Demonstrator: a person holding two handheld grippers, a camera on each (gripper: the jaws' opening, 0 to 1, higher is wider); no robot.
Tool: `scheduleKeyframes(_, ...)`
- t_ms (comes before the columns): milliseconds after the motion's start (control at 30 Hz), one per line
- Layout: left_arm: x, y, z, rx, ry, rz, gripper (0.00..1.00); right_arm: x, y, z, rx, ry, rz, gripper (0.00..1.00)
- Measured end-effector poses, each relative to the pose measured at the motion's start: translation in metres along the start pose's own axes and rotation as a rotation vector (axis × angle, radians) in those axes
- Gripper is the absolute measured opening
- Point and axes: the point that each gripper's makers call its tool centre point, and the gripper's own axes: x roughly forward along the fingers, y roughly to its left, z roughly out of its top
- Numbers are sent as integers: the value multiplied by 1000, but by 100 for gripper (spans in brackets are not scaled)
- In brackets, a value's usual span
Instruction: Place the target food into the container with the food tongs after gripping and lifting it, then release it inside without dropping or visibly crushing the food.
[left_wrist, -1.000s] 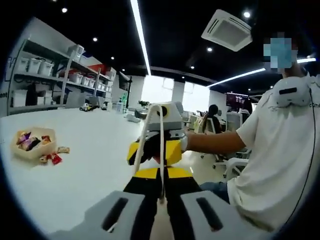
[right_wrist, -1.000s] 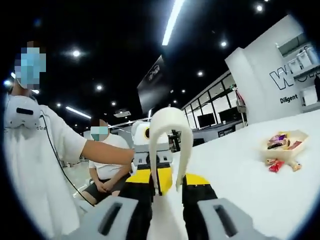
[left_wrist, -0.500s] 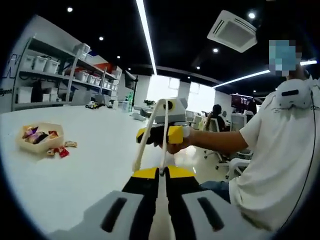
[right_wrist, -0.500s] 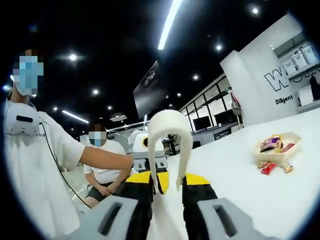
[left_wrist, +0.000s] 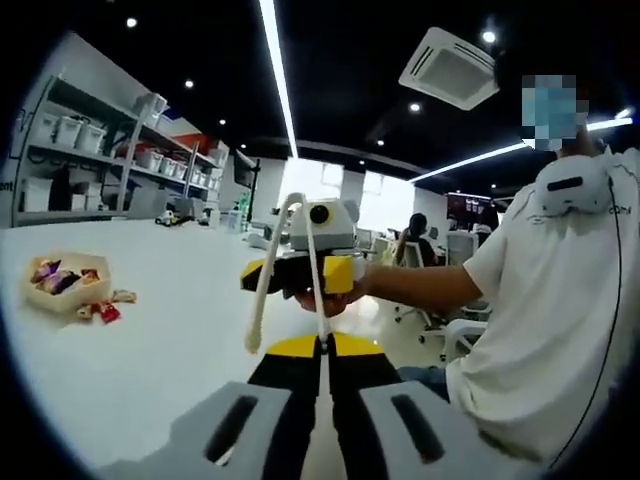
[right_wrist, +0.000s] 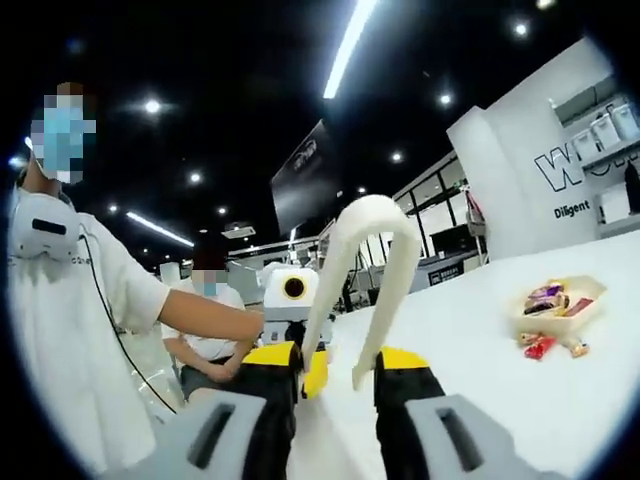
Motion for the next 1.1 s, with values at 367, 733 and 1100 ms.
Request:
scheduleKeyframes(367,5,-14,8,18,6,-57,2,11,16,-3,25,9,73,29)
scheduleKeyframes(733,7,-7,18,39,-78,-22,3,8,15,9,84,0,68,18)
scheduleKeyframes(1100,-4,19,6,29,-30,108,13,0,-14,17,75,-3,-57,17)
